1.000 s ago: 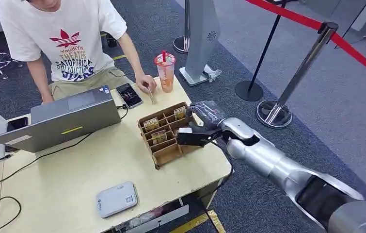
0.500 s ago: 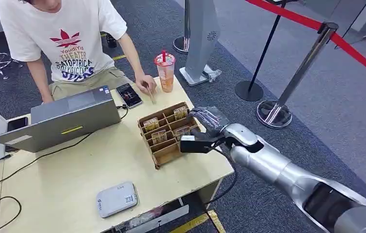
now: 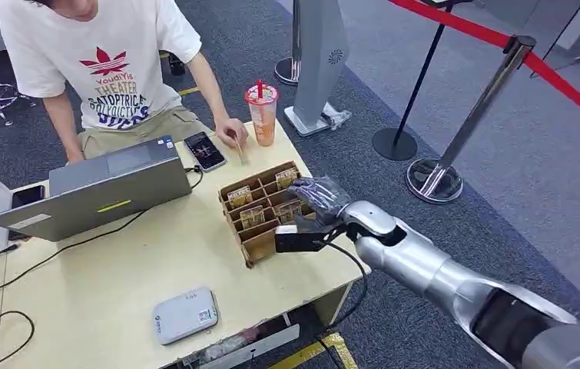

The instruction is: Pass the card to the sensor for recognition and then transmit it.

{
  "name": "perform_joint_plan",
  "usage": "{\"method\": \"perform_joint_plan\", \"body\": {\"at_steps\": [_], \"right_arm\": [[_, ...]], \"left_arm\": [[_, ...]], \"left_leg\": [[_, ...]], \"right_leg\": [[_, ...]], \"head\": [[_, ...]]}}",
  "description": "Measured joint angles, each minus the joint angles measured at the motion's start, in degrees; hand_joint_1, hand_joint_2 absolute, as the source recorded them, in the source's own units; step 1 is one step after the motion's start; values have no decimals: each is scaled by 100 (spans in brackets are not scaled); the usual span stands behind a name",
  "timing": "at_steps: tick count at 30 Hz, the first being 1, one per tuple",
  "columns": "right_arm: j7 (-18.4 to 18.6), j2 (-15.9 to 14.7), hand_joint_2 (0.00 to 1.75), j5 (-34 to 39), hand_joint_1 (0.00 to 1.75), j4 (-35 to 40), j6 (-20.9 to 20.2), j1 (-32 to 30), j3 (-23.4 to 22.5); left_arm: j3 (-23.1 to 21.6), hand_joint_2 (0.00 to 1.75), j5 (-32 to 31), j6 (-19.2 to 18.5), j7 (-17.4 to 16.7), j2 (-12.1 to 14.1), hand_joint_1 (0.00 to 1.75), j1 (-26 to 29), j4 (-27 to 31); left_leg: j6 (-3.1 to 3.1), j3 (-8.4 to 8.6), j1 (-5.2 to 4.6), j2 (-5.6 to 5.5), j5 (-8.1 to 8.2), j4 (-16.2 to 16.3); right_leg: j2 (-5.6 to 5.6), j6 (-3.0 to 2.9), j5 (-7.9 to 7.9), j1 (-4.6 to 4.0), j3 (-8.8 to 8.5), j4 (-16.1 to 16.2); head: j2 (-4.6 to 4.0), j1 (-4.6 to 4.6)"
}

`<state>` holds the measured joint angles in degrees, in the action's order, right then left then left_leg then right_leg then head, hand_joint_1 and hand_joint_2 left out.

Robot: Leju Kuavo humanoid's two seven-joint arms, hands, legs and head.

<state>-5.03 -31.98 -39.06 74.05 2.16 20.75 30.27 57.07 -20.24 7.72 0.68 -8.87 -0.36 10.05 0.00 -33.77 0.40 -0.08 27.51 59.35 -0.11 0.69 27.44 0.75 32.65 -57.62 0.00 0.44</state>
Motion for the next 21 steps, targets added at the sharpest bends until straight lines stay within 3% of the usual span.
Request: {"method": "perform_joint_plan", "body": {"at_steps": [21], "right_arm": [[149,138,175,-319,82,-249,94,164,223]], "left_arm": [[0,0,-35,33,-48,0,0,-5,0]], "left_leg": [[0,0,0,0,0,0]], "right_leg": [[0,0,0,0,0,0]], "head": [[0,2]]}}
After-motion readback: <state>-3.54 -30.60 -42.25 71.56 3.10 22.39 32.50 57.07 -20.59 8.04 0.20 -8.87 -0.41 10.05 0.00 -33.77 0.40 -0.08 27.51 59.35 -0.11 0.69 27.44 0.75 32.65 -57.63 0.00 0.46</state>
